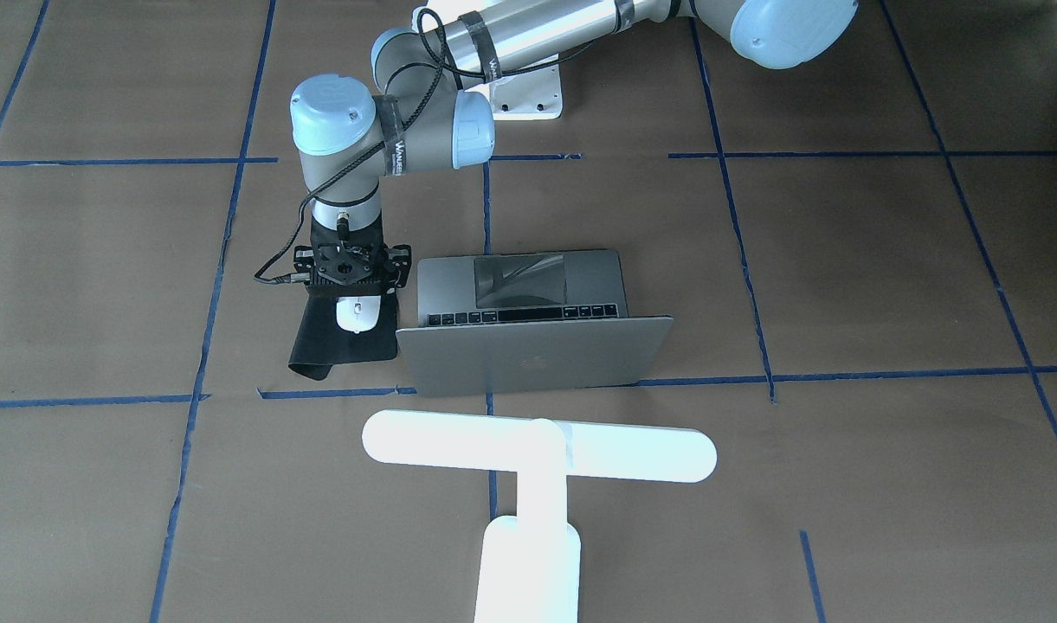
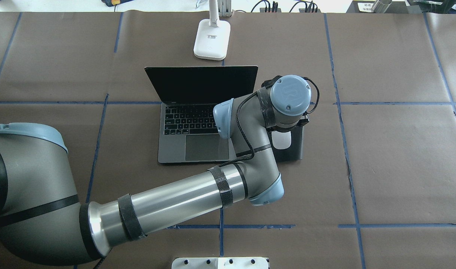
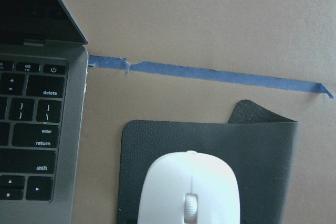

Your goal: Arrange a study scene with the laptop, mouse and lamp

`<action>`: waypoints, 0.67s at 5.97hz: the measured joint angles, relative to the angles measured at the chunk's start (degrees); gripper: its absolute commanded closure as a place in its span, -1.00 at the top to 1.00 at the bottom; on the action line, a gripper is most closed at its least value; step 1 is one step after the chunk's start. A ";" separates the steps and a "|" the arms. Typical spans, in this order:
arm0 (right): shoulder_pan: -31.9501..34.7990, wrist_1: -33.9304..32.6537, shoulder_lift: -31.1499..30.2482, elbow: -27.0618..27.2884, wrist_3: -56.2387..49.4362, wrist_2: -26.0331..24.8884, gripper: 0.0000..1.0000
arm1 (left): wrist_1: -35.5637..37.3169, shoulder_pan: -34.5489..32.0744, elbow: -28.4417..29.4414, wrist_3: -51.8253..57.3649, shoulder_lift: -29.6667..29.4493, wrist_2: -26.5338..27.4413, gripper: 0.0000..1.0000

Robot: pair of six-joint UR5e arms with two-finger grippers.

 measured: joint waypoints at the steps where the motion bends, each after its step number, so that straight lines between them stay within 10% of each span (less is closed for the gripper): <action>1: 0.04 0.00 0.08 -0.08 -0.18 0.00 1.00 | -0.56 0.01 0.12 -0.45 0.00 0.00 1.00; 4: 0.09 0.00 0.00 -0.04 -0.46 -0.08 1.00 | -1.16 -1.20 -0.82 -0.50 0.24 -1.40 1.00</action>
